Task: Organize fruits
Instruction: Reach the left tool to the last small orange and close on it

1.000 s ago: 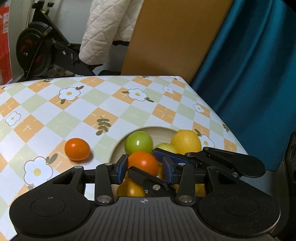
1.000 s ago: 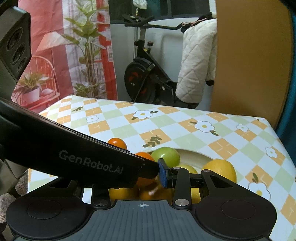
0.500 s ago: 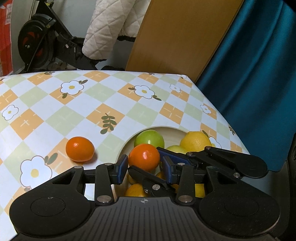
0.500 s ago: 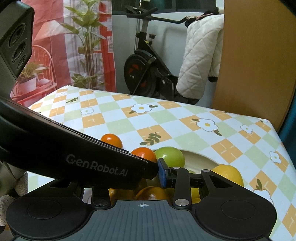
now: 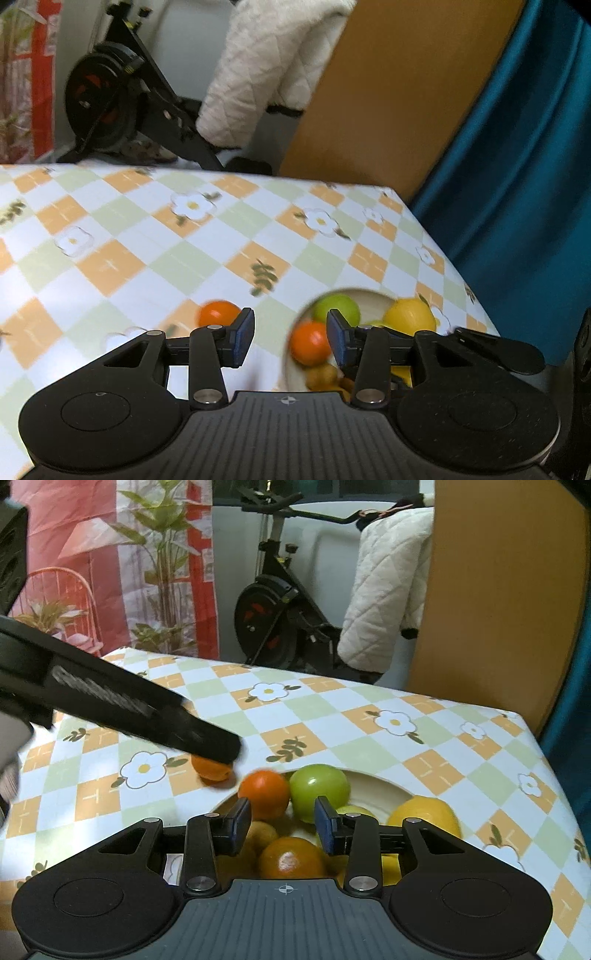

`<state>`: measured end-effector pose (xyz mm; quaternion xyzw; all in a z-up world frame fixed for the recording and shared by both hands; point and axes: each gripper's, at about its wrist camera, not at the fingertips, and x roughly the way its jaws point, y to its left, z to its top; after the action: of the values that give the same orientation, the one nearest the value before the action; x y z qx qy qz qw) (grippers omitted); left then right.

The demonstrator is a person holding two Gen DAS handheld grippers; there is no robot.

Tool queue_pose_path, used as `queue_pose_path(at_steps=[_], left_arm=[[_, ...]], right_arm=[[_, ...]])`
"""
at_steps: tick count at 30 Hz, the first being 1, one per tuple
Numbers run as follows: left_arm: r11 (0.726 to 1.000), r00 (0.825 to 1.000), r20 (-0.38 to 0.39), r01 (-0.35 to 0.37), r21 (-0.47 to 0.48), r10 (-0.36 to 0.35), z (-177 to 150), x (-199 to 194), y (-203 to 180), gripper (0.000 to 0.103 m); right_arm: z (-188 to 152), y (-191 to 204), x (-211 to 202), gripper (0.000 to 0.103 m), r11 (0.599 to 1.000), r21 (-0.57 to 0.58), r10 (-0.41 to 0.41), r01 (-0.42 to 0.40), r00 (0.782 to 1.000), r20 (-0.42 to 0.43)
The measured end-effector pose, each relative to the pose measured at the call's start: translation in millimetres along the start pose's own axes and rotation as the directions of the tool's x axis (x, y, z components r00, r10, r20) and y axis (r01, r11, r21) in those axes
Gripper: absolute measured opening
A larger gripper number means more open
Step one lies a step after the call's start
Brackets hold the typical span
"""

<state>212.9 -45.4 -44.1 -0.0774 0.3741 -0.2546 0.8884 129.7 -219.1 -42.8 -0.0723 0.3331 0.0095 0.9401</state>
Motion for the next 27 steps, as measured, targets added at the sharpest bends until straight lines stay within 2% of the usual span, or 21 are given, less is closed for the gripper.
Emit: queue_pose_path(at_steps=[6,15,20,27], left_arm=[[0.999,0.997,0.061,-0.039,-0.004,0.039,13.2,-28.0,16.5,0.045],[0.994,0.981,0.162,-0.113,0.007,0.110,41.6,-61.1,35.7,0.045],[0.994,0.984,0.139,-0.113,0.002,0.112,43.9,-49.8,44.8,0.045],[0.996,0.996,0.049,-0.081,0.042,0.079,29.9,-14.6,53.0,0.045]], right_arm=[[10.8,-2.1,-10.1,0.035,1.000,0.008,-0.004,0.004,1.000,0.029],[42.4,15.5,-11.9,0.035,0.999,-0.005,0.053,-0.053,0.995,0.085],[51.4,28.4,3.4,0.035,0.996,-0.028,0.084,-0.082,0.994,0.074],[57.9,37.6,36.6,0.035,0.992,-0.061,0.111,-0.110,0.994,0.015]])
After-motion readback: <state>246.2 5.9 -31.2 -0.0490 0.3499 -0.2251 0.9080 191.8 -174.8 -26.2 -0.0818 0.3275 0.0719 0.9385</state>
